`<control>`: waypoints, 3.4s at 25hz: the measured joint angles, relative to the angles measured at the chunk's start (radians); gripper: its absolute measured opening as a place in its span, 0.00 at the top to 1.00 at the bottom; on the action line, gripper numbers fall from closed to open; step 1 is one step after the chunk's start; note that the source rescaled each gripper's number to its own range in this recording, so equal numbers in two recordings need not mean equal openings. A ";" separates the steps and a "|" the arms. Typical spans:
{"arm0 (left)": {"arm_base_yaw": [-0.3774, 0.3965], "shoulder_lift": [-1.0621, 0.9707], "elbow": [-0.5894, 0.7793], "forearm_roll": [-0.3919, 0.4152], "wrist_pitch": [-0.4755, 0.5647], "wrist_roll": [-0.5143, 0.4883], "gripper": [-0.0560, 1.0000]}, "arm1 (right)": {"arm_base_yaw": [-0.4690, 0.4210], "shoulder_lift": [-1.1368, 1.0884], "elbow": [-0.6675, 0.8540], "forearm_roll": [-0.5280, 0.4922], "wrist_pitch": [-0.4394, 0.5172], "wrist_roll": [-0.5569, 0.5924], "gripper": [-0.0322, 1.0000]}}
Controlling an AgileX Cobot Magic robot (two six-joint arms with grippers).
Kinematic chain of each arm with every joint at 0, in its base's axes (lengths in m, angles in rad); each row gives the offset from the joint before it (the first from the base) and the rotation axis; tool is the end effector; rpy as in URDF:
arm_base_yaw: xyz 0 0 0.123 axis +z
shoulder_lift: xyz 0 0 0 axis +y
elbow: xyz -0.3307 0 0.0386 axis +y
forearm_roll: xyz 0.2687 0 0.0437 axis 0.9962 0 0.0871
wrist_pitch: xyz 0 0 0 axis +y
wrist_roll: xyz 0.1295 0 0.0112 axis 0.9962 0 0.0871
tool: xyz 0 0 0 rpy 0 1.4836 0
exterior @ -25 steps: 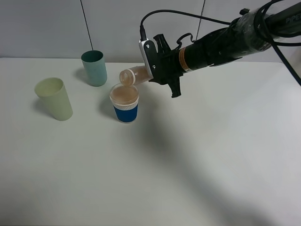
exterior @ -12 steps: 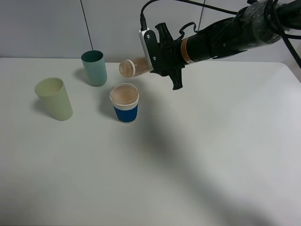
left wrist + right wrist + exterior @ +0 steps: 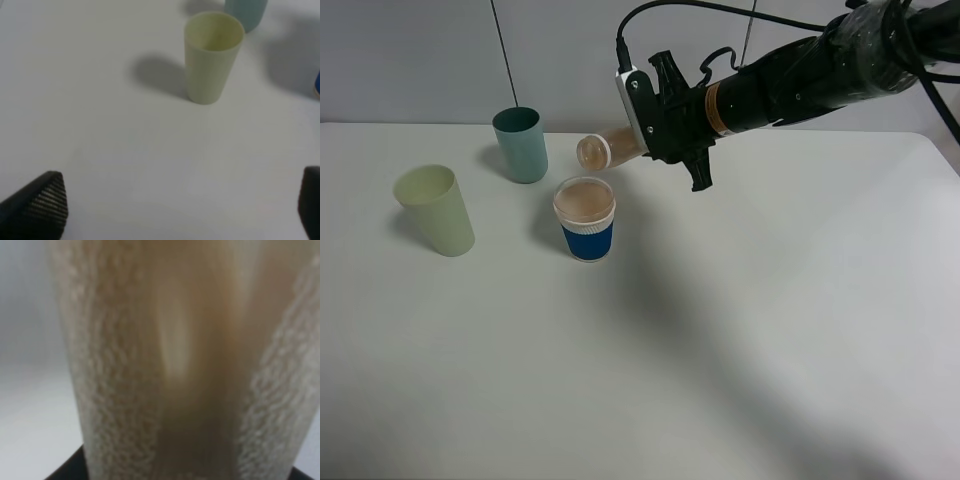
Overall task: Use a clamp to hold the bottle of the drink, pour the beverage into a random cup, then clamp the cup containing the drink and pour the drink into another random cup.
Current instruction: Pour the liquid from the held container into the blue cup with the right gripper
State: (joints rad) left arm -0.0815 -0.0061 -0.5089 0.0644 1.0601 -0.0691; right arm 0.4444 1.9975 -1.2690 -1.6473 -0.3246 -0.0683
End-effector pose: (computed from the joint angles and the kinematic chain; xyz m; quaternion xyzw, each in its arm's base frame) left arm -0.0016 0.0075 0.2726 0.0038 0.8487 -0.0076 0.5288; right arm 0.4323 0.2515 0.1855 -0.8170 0.3547 -0.1401 0.4326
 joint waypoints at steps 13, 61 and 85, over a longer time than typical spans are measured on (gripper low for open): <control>0.000 0.000 0.000 0.000 0.000 0.000 0.21 | 0.018 0.000 0.000 -0.055 0.020 0.000 0.95; 0.000 0.000 0.000 0.000 0.000 0.000 0.21 | 0.077 0.000 0.000 -0.099 0.241 -0.046 0.95; 0.000 0.000 0.000 0.000 0.000 0.000 0.21 | 0.084 -0.020 0.000 -0.099 0.268 -0.130 0.95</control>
State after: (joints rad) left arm -0.0815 -0.0061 -0.5089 0.0644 1.0601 -0.0691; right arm 0.5283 1.9774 -1.2690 -1.7465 -0.0570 -0.1982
